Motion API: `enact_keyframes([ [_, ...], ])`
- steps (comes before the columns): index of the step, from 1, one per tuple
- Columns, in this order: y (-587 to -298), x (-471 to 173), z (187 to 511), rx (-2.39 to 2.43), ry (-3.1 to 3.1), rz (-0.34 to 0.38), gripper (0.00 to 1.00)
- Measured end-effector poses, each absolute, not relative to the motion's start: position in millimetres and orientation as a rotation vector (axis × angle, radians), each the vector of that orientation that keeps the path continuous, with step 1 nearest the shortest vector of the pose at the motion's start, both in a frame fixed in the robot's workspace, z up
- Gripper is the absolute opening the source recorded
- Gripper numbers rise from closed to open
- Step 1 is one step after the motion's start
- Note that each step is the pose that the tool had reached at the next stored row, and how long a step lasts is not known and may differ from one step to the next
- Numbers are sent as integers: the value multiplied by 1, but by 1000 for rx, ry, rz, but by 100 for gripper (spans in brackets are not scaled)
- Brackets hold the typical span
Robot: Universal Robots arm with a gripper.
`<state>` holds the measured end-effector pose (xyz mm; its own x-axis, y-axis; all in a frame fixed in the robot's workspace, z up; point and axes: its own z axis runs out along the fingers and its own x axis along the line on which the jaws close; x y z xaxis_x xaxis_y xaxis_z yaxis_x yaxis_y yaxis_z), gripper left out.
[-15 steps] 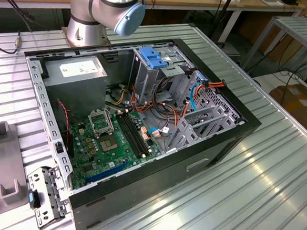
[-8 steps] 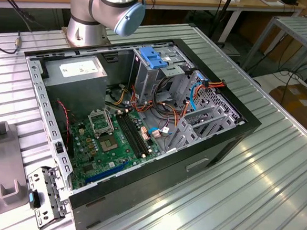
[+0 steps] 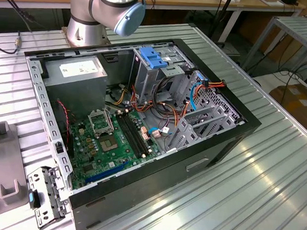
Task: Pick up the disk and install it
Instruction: 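Pick up the disk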
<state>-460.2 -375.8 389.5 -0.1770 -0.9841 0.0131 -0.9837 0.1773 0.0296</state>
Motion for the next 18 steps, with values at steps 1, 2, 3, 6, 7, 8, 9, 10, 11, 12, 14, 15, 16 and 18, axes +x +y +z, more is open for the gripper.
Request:
enact_keyframes([
  [1, -376, -460, 390, 2029, -2360, -22, 11],
  [2, -376, -460, 390, 2040, -2350, -21, 11],
  [3, -376, -460, 390, 2045, -2346, -21, 11],
  [6, -376, -460, 390, 2045, -2346, -21, 11],
  [7, -376, -460, 390, 2045, -2346, -21, 11],
  [8, -376, -460, 390, 2045, -2346, -21, 11],
  [9, -376, -460, 390, 2045, -2346, -21, 11],
  [10, -376, -460, 390, 2045, -2346, -21, 11],
  [11, -376, -460, 390, 2045, -2346, -21, 11],
  [12, -376, -460, 390, 2045, -2346, -21, 11],
  [14, -376, -460, 389, 2050, -2342, -21, 11],
  [15, -376, -460, 389, 2065, -2329, -20, 11],
  [16, -376, -460, 389, 2089, -2308, -20, 11],
  [18, -376, -460, 388, 2142, -2261, -15, 11],
])
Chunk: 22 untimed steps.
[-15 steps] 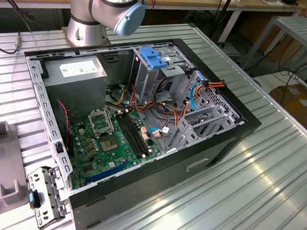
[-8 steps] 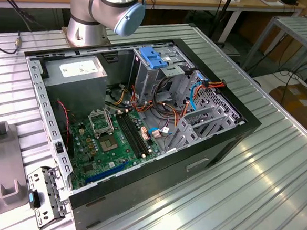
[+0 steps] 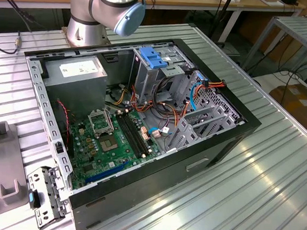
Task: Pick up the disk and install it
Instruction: 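Pick up the disk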
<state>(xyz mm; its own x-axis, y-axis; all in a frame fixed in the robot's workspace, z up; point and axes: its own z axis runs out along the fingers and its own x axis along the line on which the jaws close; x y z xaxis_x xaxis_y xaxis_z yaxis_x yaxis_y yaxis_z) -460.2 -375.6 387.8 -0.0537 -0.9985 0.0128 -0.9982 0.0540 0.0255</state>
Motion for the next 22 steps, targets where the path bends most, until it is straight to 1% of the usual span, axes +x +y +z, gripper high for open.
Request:
enact_keyframes([
  [6, -362, -460, 383, 2171, -2248, 11, 11],
  [10, -362, -462, 374, 2187, -2236, 15, 36],
  [17, -362, -464, 363, 2196, -2244, 34, 36],
  [18, -362, -465, 359, 2196, -2245, 35, 37],
  [19, -362, -465, 356, 2193, -2247, 35, 44],
  [22, -362, -465, 350, 2166, -2273, 34, 44],
])
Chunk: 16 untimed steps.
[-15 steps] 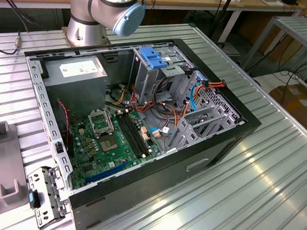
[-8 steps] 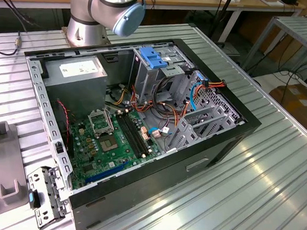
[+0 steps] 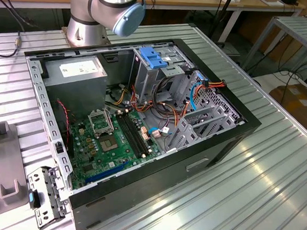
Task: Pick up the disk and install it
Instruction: 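Pick up the disk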
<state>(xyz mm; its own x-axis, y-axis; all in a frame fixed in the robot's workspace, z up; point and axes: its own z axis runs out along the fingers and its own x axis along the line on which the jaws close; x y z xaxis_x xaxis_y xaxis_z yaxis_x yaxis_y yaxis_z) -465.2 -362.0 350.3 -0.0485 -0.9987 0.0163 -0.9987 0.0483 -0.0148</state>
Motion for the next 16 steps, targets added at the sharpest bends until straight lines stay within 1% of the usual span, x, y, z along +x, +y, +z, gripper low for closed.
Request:
enact_keyframes([
  [6, -362, -466, 343, 2120, -2315, 34, 45],
  [7, -361, -466, 342, 2115, -2320, 34, 50],
  [8, -361, -467, 340, 2109, -2325, 34, 50],
  [9, -361, -467, 338, 2103, -2330, 34, 57],
  [16, -360, -476, 323, 2093, -2341, 32, 57],
])
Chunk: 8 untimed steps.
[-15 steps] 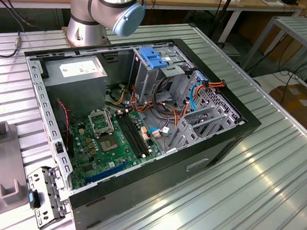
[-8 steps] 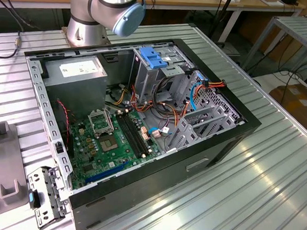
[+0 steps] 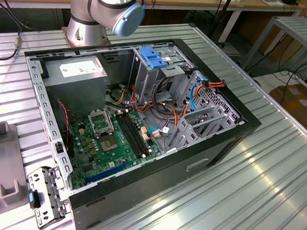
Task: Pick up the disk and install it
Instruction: 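Pick up the disk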
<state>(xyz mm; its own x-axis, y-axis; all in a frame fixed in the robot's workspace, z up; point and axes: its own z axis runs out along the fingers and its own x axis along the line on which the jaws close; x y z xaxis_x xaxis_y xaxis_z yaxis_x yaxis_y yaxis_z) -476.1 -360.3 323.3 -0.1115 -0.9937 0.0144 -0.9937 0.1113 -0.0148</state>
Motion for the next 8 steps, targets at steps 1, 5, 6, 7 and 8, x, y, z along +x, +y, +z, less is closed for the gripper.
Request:
enact_keyframes([
  [1, -360, -476, 322, 2094, -2341, 32, 57],
  [5, -360, -473, 314, 2093, -2341, 32, 57],
  [6, -360, -472, 313, 2093, -2341, 32, 57],
  [7, -360, -472, 312, 2093, -2341, 32, 57],
  [8, -360, -472, 311, 2094, -2342, 30, 57],
])
